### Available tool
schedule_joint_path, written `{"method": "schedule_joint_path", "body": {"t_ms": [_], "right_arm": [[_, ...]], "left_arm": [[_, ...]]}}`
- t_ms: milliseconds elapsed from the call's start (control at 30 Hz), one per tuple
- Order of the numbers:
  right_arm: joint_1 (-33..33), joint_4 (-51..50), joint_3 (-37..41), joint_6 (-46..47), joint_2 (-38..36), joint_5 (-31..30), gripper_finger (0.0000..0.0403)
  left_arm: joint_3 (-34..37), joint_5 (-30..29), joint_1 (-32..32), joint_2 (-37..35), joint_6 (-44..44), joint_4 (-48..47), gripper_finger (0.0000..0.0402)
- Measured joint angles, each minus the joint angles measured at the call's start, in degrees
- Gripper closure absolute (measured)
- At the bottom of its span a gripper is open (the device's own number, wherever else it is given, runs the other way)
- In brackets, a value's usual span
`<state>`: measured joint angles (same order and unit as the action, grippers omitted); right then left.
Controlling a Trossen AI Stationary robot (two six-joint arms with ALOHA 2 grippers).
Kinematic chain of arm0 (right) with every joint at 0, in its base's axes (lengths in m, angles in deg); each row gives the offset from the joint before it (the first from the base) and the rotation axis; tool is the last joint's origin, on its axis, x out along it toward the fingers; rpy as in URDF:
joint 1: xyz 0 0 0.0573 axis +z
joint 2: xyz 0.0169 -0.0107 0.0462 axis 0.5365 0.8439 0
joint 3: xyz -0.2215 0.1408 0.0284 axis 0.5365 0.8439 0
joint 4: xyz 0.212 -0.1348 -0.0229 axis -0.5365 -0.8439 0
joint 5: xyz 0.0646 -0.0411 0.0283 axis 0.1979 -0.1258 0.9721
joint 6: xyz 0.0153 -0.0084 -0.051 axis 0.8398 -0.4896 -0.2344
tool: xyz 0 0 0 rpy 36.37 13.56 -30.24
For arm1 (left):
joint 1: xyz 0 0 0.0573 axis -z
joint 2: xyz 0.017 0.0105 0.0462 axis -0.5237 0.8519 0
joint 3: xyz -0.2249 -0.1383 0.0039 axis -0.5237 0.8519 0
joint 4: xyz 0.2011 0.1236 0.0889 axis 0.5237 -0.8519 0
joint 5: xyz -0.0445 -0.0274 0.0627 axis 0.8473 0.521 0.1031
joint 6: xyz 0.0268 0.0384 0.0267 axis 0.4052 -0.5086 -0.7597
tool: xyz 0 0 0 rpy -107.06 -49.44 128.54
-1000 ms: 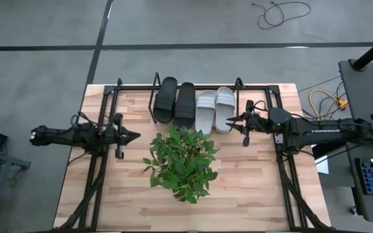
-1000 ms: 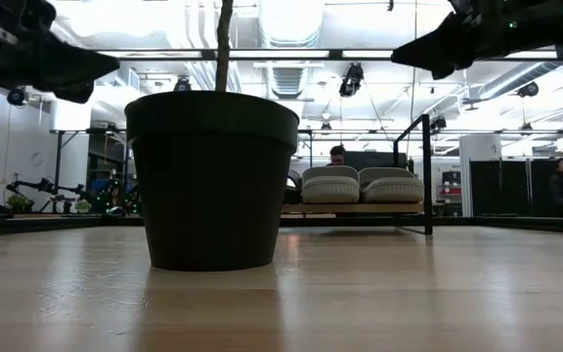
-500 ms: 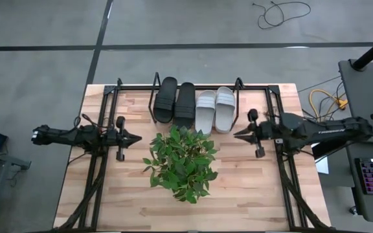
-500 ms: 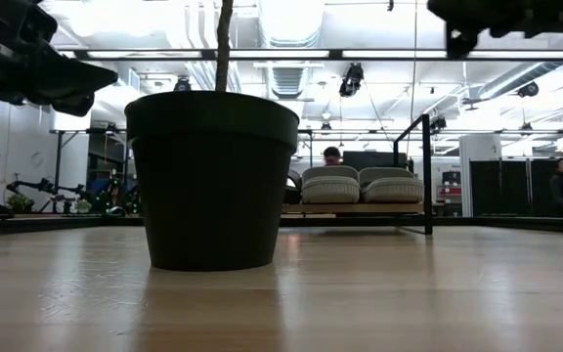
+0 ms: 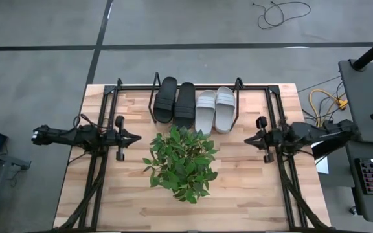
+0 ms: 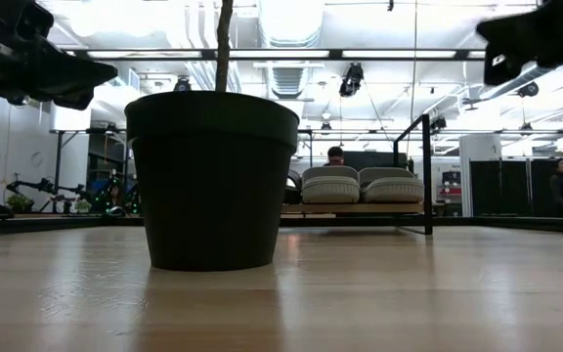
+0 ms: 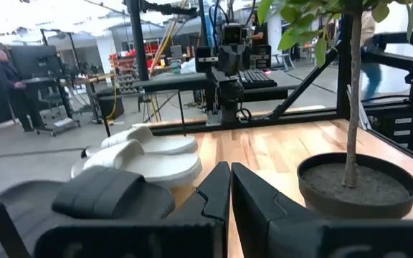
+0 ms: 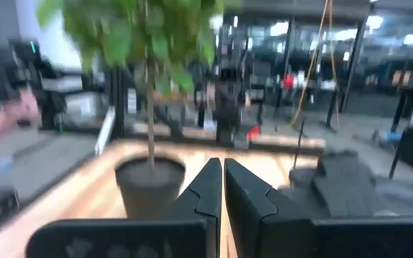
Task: Pick and place slides into the shelf
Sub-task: Return to Home Position
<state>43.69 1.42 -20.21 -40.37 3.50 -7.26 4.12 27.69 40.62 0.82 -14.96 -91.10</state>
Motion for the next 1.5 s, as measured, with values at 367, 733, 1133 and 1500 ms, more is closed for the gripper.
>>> {"method": "schedule_joint_path", "body": {"t_ms": [367, 733, 1133, 1500], "right_arm": [[-3.7, -2.8, 4.9, -0.9, -9.6, 1.0, 0.0394], [-10.7, -3.8, 5.4, 0.5, -7.7, 3.4, 0.0394], [-10.9, -2.2, 6.1, -0.5, -7.7, 4.0, 0.0394], [-10.9, -1.9, 6.9, -0.2, -7.6, 3.6, 0.0394]], "left_arm": [[-0.3, -0.9, 0.0, 0.0, -2.6, 1.5, 0.0402], [0.0, 0.8, 0.0, -0.1, -5.8, 1.0, 0.0402], [0.3, 6.2, 0.0, -0.1, 4.5, -1.0, 0.0402], [1.6, 6.4, 0.0, -0.2, 3.7, 0.1, 0.0402]]}}
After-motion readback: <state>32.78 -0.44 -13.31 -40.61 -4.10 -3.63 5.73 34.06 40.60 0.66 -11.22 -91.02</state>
